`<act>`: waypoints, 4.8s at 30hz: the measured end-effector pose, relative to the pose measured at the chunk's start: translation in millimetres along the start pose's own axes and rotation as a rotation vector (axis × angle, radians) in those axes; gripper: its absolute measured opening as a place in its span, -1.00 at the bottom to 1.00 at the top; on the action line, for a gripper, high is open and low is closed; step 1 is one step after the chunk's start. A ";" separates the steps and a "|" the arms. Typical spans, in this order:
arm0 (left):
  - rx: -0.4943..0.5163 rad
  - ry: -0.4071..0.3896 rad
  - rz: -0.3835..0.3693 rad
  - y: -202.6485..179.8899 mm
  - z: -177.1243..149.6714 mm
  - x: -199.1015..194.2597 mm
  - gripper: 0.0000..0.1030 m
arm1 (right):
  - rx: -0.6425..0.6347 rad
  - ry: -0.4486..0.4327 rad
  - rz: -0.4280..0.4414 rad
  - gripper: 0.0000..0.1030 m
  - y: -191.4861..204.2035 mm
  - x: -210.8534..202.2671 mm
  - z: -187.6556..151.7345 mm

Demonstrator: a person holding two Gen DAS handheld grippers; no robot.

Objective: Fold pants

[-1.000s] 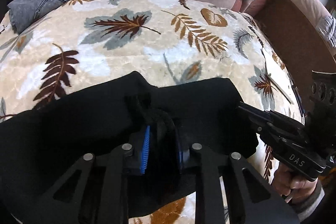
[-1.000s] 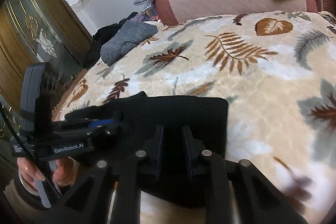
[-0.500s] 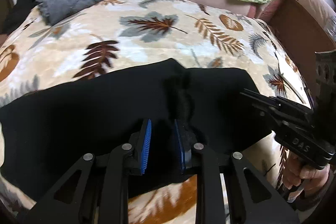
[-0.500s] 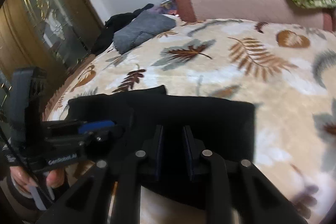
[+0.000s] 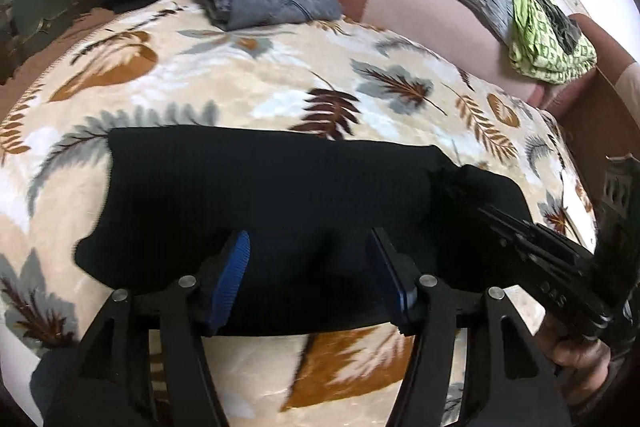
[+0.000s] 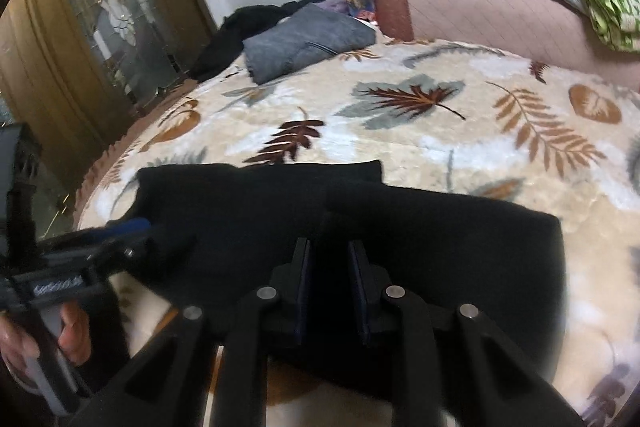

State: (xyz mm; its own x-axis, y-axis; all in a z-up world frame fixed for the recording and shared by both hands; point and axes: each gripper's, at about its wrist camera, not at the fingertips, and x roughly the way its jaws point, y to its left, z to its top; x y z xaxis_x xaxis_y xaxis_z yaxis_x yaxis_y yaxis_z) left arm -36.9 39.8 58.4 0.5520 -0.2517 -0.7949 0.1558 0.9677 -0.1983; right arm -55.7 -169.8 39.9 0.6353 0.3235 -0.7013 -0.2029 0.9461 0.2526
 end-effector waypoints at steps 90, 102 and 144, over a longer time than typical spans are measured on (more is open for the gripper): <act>-0.289 -0.101 -0.043 90.0 -21.8 -8.8 -0.51 | -0.341 0.133 0.321 -0.72 167.4 106.5 92.3; -0.285 -0.105 -0.046 88.7 -22.4 -11.8 -0.54 | -0.318 0.115 0.335 -0.72 163.4 99.3 90.3; 0.418 0.003 -0.413 -97.1 -15.6 -48.8 0.09 | 0.501 -0.063 0.257 0.55 -132.5 -68.0 -14.5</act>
State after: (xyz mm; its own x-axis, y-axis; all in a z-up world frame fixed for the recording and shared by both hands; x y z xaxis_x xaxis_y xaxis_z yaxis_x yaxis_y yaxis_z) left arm -91.8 -41.7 107.5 0.3752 -0.6058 -0.7016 0.6673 0.7019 -0.2492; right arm -82.8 -316.9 44.4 0.6583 0.5262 -0.5383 0.0119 0.7077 0.7064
